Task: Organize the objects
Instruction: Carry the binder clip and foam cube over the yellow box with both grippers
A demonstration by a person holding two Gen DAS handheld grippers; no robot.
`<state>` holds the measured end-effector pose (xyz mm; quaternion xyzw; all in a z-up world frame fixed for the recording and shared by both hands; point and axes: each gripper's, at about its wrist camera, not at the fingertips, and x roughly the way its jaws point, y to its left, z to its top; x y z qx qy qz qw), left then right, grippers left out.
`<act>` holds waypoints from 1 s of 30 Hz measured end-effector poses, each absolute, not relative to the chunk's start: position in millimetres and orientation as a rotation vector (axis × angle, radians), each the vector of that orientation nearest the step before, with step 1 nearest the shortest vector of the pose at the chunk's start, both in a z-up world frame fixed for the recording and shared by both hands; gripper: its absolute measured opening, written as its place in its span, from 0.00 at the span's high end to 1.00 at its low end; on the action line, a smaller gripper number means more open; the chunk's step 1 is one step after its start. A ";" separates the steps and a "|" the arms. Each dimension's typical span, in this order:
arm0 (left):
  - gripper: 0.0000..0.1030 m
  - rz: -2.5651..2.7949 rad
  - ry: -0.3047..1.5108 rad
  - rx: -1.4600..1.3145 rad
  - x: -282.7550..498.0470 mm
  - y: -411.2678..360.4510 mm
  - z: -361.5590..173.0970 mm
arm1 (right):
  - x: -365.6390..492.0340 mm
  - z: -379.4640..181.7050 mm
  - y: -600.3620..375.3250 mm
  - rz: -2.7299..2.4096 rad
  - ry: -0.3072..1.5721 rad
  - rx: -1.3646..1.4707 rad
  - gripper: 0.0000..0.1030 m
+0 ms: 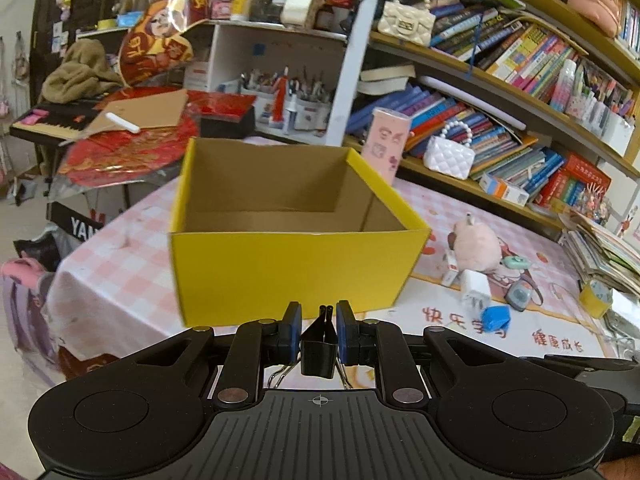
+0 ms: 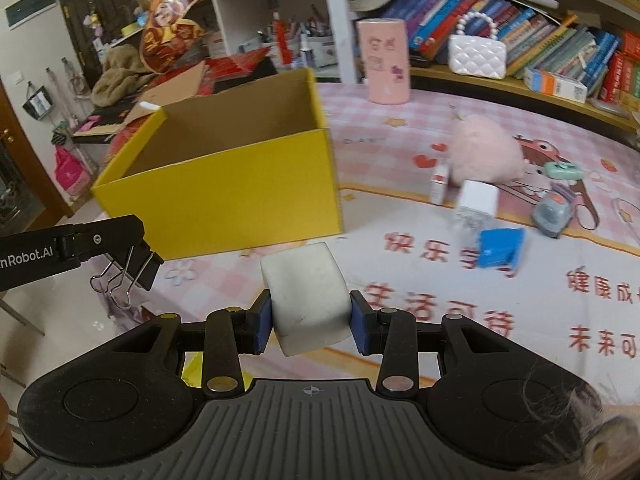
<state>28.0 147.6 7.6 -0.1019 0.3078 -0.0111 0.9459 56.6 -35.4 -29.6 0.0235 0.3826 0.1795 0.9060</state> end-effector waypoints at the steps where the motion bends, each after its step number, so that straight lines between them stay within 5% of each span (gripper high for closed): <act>1: 0.84 -0.022 0.625 -0.207 24.8 151.7 7.8 | 54.1 -29.3 -30.6 0.373 0.787 0.049 0.65; 30: 0.84 -0.008 0.476 -0.229 41.7 192.5 38.3 | 81.2 0.2 15.2 0.358 0.651 0.029 0.65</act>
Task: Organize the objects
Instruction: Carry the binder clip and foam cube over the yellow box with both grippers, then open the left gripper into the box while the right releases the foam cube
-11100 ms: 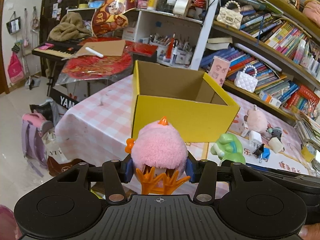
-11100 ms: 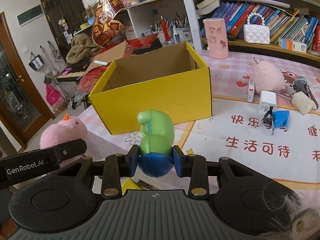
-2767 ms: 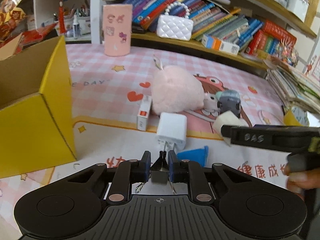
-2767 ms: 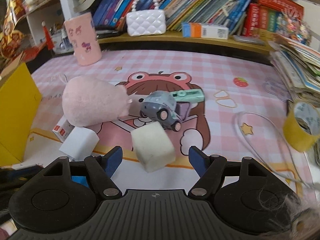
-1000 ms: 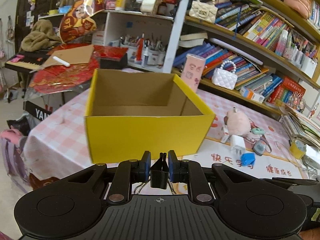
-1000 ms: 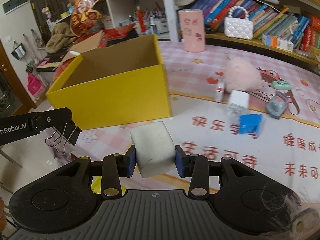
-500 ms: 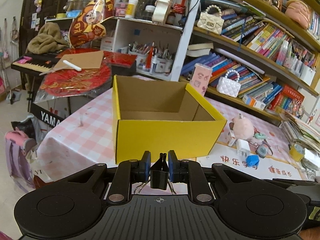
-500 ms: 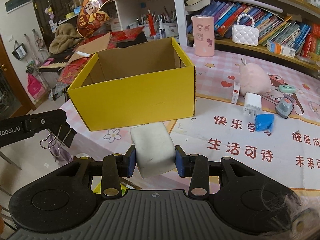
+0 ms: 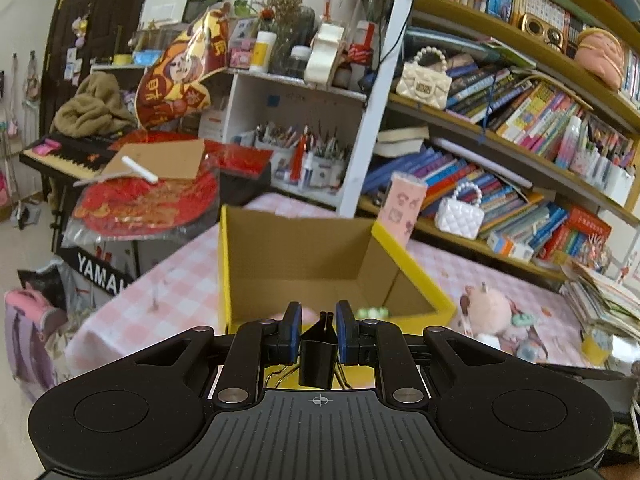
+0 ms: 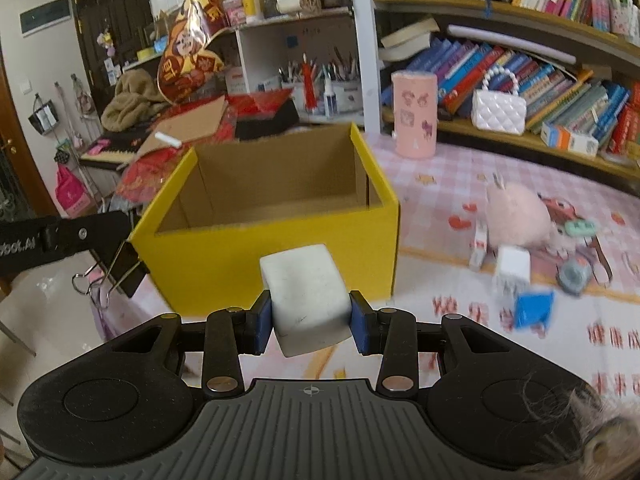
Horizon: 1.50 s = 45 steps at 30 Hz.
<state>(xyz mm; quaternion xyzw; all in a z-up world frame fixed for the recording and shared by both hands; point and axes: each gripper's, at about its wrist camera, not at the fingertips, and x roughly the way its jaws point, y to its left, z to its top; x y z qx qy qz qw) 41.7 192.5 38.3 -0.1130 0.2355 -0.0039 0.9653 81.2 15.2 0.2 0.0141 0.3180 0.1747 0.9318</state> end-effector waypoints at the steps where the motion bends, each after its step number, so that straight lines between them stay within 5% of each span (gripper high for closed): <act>1: 0.84 -0.005 0.471 -0.221 47.5 192.2 40.2 | 87.8 2.8 16.4 0.362 0.641 0.029 0.65; 21: 0.84 0.101 0.582 -0.134 158.8 180.4 6.7 | 192.3 -15.8 48.2 0.552 0.648 -0.169 0.65; 45: 0.84 0.152 0.668 -0.063 188.0 175.8 -17.4 | 238.4 -44.4 67.0 0.680 0.798 -0.240 0.65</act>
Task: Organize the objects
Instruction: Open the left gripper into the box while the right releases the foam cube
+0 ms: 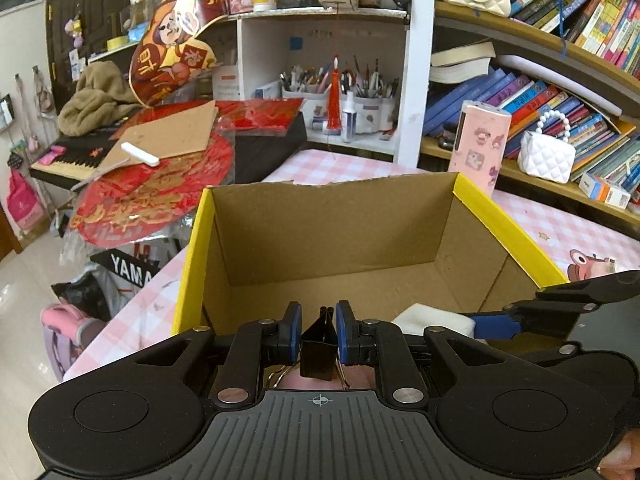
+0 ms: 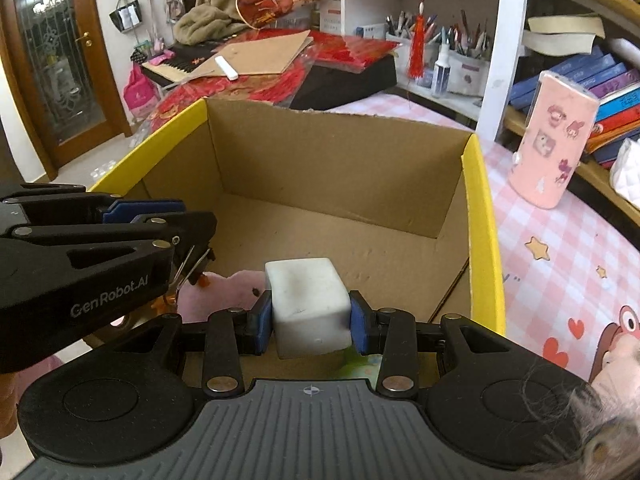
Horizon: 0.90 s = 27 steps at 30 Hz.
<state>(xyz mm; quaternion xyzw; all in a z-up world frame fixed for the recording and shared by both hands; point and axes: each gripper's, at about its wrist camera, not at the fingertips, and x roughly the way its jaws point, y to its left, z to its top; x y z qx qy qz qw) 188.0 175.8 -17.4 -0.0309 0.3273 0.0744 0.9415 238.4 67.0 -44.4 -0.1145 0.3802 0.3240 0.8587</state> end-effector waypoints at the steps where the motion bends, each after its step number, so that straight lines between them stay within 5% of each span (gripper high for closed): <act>1: 0.84 0.152 0.667 -0.064 188.1 175.8 -17.3 | 239.1 -44.8 67.7 0.680 0.801 -0.239 0.65; 11: 0.75 0.169 0.599 -0.091 173.2 180.4 -3.3 | 233.3 -32.2 58.0 0.661 0.752 -0.167 0.57; 18: 0.60 0.177 0.512 -0.120 150.9 183.1 16.5 | 210.1 -9.9 53.4 0.619 0.628 -0.159 0.51; 23: 0.35 0.187 0.459 -0.108 128.5 183.1 27.4 | 189.7 3.4 46.6 0.564 0.564 -0.120 0.51; 27: 0.28 0.192 0.435 -0.096 108.0 185.0 32.9 | 171.0 9.9 40.1 0.508 0.531 -0.099 0.49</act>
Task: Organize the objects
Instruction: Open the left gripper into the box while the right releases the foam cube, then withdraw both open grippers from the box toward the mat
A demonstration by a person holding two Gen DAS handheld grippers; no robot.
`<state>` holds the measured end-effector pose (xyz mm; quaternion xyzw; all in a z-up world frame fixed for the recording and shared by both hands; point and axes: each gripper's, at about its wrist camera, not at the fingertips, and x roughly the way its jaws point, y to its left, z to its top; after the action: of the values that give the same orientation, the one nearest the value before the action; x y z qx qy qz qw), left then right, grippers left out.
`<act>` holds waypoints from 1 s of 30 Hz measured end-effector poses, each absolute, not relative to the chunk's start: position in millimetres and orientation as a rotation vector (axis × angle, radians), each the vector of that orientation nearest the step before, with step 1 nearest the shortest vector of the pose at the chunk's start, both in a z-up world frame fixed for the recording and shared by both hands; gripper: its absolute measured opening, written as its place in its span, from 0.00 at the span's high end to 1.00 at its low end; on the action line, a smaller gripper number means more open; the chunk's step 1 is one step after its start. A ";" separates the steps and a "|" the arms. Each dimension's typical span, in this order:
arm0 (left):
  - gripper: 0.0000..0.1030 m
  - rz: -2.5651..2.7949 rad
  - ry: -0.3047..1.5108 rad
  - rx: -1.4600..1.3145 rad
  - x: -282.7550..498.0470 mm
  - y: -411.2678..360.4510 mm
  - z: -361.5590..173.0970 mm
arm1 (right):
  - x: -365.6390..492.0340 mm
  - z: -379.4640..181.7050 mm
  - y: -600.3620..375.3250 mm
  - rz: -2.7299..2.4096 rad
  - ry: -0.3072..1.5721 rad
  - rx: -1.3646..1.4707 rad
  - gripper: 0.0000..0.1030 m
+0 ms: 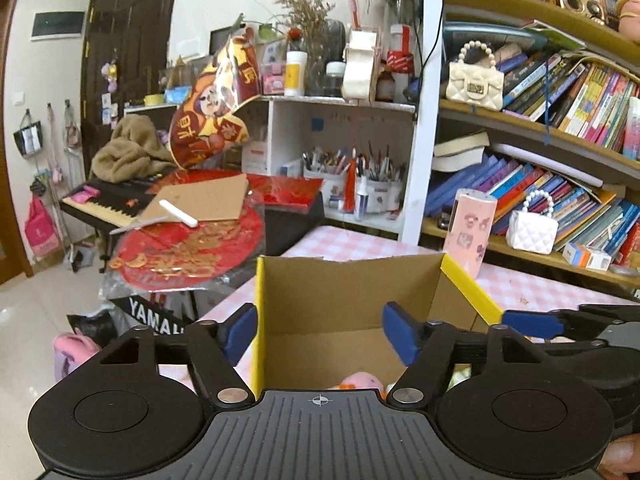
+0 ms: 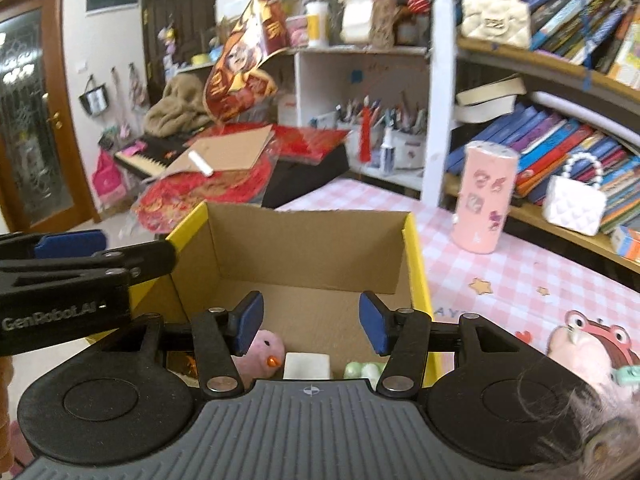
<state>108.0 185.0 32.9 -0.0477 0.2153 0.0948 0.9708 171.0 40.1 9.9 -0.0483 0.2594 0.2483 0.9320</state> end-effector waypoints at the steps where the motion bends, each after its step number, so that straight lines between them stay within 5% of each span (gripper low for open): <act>1: 0.27 0.193 0.434 -0.096 103.4 185.4 33.2 | 166.7 10.2 38.0 0.494 0.527 -0.094 0.49; 30: 0.13 0.135 0.638 -0.082 -7.2 171.6 -15.0 | 29.3 -34.7 12.7 0.245 0.694 -0.065 0.34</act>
<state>-7.2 171.6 -15.0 -0.0401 0.3135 0.0664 0.9464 29.3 12.7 -34.7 -0.0318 0.3391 0.1196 0.9326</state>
